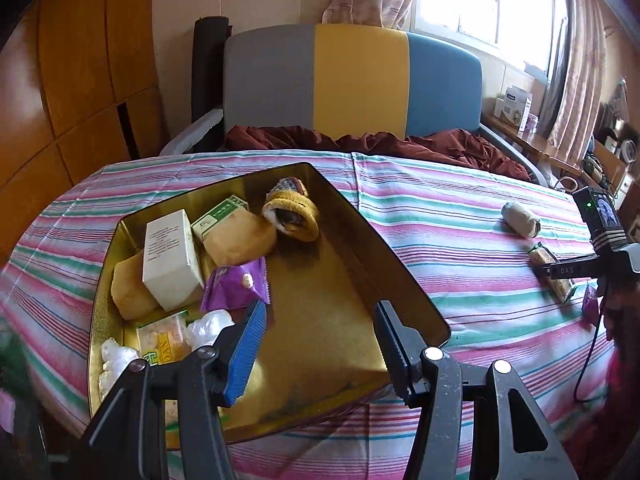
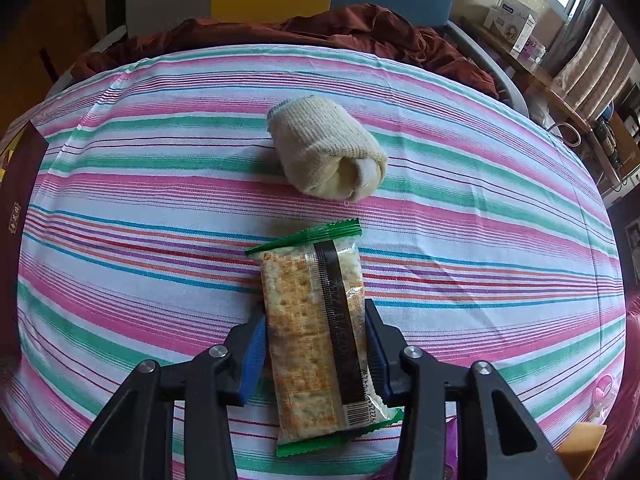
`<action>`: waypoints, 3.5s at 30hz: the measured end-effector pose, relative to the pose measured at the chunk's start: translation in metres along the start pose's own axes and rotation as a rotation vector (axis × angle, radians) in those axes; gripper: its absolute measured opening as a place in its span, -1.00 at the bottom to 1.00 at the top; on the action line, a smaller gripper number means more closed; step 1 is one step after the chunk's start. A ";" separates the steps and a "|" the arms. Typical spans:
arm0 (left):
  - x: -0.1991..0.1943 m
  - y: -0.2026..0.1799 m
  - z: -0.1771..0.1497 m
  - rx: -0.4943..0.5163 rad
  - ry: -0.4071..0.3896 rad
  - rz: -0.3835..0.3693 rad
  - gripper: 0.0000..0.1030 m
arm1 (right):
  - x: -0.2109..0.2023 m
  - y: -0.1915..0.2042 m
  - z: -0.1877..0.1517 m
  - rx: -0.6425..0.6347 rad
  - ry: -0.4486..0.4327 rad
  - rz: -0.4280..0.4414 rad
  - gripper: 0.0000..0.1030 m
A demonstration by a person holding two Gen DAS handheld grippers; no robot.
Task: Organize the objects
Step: 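Carry the cracker packet into the gold tray and release it with the right gripper, then grasp the purple snack packet with the right gripper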
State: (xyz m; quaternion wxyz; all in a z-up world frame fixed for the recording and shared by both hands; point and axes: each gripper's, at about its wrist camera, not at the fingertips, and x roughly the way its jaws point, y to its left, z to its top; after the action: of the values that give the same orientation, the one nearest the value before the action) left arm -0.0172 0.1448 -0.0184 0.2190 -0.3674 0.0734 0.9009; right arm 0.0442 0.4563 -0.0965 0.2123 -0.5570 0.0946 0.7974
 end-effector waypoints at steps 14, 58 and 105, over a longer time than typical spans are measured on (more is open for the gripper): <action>-0.017 0.057 -0.020 -0.099 0.021 0.028 0.12 | -0.016 0.043 0.003 -0.023 0.041 0.116 -0.16; -0.039 0.128 -0.052 -0.242 0.051 0.124 0.23 | -0.096 0.315 -0.036 -0.332 -0.026 0.525 0.02; -0.024 0.001 -0.025 0.059 0.052 -0.069 0.49 | -0.071 -0.087 -0.049 0.538 0.060 0.107 0.26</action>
State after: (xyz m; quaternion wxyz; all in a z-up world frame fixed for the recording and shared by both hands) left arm 0.0135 0.1285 -0.0198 0.2587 -0.3863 0.0929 0.8804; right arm 0.1446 0.4984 -0.0407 0.3075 -0.4980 0.3386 0.7368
